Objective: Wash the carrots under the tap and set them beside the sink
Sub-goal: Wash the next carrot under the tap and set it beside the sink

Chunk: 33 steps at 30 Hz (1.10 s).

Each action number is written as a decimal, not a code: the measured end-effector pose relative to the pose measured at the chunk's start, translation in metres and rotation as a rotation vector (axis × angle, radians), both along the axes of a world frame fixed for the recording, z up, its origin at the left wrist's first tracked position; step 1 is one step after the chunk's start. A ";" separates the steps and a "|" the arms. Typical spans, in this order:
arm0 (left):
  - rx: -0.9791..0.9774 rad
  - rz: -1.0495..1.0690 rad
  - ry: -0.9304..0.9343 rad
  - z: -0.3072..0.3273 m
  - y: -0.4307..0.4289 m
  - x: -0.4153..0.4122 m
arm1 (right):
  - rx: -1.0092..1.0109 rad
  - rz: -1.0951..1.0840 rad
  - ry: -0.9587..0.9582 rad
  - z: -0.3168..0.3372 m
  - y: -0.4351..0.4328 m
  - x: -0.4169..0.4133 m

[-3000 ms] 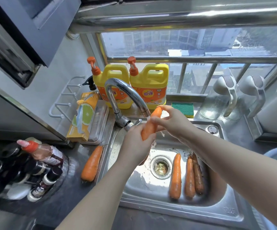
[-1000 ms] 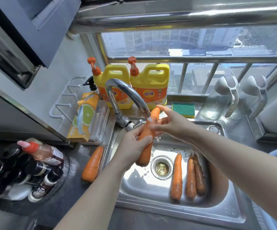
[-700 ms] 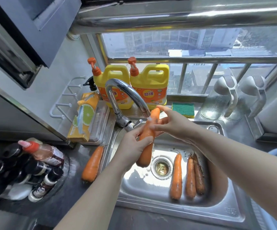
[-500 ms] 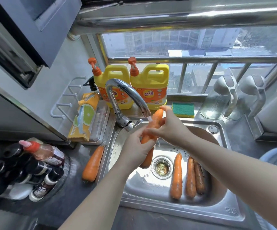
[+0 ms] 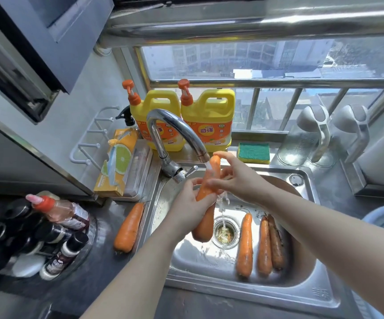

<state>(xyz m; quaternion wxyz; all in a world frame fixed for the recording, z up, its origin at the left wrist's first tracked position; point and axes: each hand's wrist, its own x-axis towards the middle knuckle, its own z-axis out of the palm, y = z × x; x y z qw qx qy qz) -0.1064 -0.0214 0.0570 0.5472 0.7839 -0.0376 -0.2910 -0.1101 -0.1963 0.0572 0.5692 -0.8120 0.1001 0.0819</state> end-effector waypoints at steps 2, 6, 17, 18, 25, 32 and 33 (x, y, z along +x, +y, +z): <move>0.013 -0.017 -0.008 0.002 -0.001 0.001 | 0.016 -0.022 -0.012 0.000 0.000 0.002; -0.010 -0.033 0.026 0.001 0.002 0.004 | 0.121 -0.118 -0.010 0.005 -0.002 0.006; -0.038 -0.070 0.021 0.003 0.014 0.013 | 0.307 -0.158 0.094 0.004 0.002 0.011; -0.038 -0.075 0.030 0.003 0.015 0.015 | 0.306 -0.151 0.096 0.004 0.002 0.011; -0.009 -0.191 0.079 0.014 0.023 0.027 | 0.283 0.126 0.189 0.015 -0.023 0.014; 0.103 -0.257 -0.065 0.029 0.019 0.034 | 0.203 0.097 0.128 0.024 -0.023 0.022; 0.114 -0.258 -0.078 0.029 0.019 0.034 | 0.200 0.084 0.125 0.023 -0.022 0.022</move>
